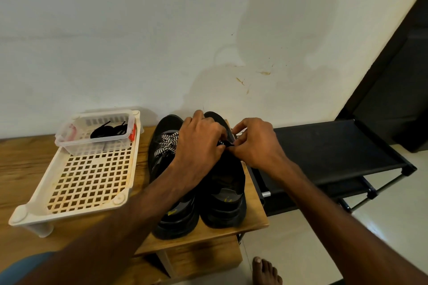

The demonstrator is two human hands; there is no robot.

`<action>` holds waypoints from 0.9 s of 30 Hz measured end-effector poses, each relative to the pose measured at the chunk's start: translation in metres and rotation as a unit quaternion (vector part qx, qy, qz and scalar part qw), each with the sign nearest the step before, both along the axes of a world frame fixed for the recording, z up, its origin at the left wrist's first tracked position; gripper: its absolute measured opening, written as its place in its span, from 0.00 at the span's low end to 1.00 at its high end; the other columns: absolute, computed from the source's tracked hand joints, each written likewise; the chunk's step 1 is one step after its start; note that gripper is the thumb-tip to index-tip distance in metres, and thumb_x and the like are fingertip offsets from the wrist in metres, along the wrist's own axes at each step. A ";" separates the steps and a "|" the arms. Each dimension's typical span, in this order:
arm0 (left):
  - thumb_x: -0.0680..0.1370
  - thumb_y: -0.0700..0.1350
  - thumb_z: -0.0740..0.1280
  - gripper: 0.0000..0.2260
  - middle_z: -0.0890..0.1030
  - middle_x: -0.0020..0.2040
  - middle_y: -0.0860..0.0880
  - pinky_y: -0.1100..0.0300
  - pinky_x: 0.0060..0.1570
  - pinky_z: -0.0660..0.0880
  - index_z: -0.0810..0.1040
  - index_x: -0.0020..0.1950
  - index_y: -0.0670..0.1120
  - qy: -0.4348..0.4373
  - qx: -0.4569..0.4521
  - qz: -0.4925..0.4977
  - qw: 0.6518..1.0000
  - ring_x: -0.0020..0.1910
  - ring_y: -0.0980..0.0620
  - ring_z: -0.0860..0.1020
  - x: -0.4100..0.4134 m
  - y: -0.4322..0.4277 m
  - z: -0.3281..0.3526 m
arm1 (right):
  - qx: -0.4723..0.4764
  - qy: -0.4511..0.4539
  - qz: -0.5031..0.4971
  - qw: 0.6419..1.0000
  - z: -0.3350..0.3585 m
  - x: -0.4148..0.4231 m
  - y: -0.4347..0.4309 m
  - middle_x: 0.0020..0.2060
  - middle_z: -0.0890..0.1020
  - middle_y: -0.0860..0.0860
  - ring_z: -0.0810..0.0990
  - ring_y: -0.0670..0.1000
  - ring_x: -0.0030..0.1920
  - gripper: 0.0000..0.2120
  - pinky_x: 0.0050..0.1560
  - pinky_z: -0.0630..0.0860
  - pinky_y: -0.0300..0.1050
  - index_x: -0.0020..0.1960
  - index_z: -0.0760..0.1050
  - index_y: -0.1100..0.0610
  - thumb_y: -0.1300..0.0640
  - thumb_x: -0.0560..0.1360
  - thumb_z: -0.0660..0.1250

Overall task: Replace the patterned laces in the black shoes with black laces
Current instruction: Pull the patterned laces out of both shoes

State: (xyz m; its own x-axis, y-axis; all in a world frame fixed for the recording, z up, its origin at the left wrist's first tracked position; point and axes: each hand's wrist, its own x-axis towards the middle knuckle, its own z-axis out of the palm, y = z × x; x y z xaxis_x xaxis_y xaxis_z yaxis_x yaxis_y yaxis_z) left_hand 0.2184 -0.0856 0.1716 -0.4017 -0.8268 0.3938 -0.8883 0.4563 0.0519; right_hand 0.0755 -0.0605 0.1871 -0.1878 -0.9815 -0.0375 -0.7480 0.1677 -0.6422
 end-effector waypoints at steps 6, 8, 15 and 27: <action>0.79 0.56 0.70 0.12 0.83 0.53 0.52 0.57 0.55 0.69 0.85 0.59 0.54 0.030 0.001 -0.017 0.999 0.61 0.51 0.71 0.000 0.001 -0.003 | 0.028 -0.108 -0.038 0.993 0.000 -0.016 0.000 0.43 0.86 0.57 0.88 0.52 0.37 0.16 0.43 0.86 0.52 0.50 0.79 0.56 0.61 0.68 0.82; 0.79 0.55 0.70 0.11 0.83 0.53 0.52 0.58 0.55 0.68 0.85 0.58 0.54 0.035 0.006 -0.024 0.999 0.60 0.51 0.71 0.000 -0.001 -0.004 | 0.031 -0.134 -0.045 0.990 0.000 -0.016 0.001 0.45 0.85 0.58 0.88 0.53 0.39 0.15 0.43 0.86 0.53 0.51 0.79 0.58 0.62 0.68 0.82; 0.74 0.53 0.75 0.06 0.84 0.41 0.56 0.59 0.44 0.75 0.87 0.48 0.55 0.169 0.027 0.010 0.985 0.51 0.54 0.75 0.015 -0.008 0.002 | 0.042 -0.160 -0.054 0.985 0.000 -0.016 0.000 0.46 0.85 0.59 0.88 0.54 0.40 0.14 0.46 0.86 0.55 0.49 0.77 0.56 0.63 0.69 0.81; 0.73 0.52 0.75 0.17 0.79 0.63 0.55 0.58 0.60 0.64 0.84 0.62 0.56 0.181 0.032 -0.021 0.983 0.66 0.50 0.66 0.028 -0.008 0.007 | 0.039 -0.162 -0.046 0.985 0.000 -0.016 -0.002 0.48 0.85 0.59 0.88 0.55 0.41 0.16 0.44 0.86 0.55 0.48 0.76 0.55 0.63 0.68 0.81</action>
State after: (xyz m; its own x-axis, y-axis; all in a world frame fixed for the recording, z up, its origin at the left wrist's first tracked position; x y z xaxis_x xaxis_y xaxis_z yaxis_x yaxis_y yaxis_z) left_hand 0.2463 -0.0938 0.1791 -0.2786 -0.8400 0.4656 -0.7868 0.4776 0.3909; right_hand 0.0596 -0.0625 0.1868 -0.2419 -0.9524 -0.1856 -0.4849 0.2844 -0.8270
